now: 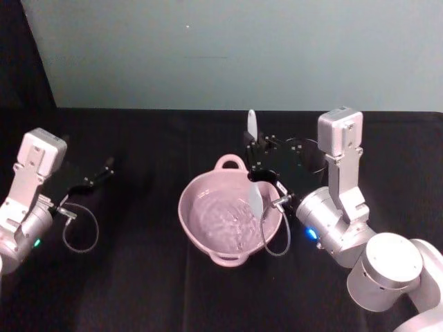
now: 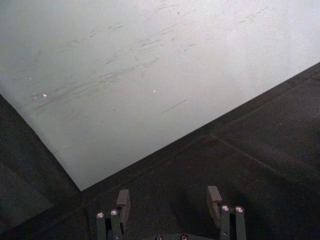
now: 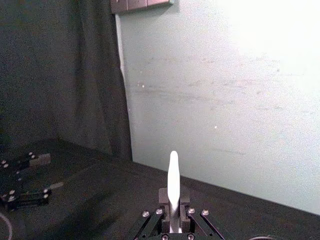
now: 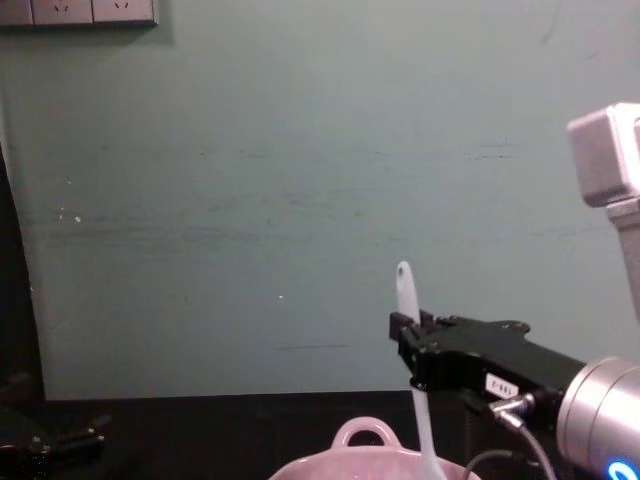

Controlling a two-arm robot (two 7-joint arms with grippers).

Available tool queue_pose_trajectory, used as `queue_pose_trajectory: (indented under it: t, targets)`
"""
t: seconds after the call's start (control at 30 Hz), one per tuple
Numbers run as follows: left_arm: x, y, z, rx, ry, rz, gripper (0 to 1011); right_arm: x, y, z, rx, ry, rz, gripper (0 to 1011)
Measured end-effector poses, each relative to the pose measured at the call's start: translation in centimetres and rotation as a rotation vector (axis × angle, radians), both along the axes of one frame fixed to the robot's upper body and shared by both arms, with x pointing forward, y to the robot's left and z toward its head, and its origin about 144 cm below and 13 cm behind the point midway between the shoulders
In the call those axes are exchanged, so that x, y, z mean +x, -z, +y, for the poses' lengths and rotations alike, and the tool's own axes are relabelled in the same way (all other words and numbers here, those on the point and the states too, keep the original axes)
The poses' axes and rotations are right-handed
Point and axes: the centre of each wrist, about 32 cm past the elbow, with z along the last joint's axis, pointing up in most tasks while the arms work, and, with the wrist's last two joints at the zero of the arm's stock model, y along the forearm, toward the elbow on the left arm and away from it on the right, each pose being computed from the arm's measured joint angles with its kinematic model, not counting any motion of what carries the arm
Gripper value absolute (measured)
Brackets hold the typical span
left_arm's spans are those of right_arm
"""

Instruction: Use the one hand to pick up the spoon and stir the clear water in the bowl.

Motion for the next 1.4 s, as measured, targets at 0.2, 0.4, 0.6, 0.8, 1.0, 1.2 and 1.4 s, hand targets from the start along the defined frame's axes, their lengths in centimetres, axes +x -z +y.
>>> queue_pose_trajectory:
  t: [0.2, 0.4, 0.6, 0.8, 1.0, 1.2, 1.4]
  targets:
    - [0.0, 0.0, 0.0, 0.0, 0.0, 0.0, 1011, -0.1, -0.4, -0.5, 0.02, 0.011, -0.04, 111]
    - [0.0, 0.0, 0.0, 0.0, 0.0, 0.0, 1011, -0.4, -1.1, -1.2, 0.074, -0.002, -0.059, 111]
    - [0.0, 0.0, 0.0, 0.0, 0.0, 0.0, 1011, -1.0, -2.0, -2.1, 0.143, -0.017, -0.065, 111]
    - [0.0, 0.0, 0.0, 0.0, 0.0, 0.0, 1011, -1.4, -3.2, -3.3, 0.213, -0.022, -0.041, 112]
    - [0.0, 0.0, 0.0, 0.0, 0.0, 0.0, 1011, -1.4, -4.4, -4.6, 0.276, -0.019, -0.03, 112]
    - [0.0, 0.0, 0.0, 0.0, 0.0, 0.0, 1011, -1.1, -5.4, -6.1, 0.336, -0.002, -0.039, 112]
    - [0.0, 0.0, 0.0, 0.0, 0.0, 0.0, 1011, -0.4, -5.4, -7.1, 0.387, 0.032, -0.051, 112]
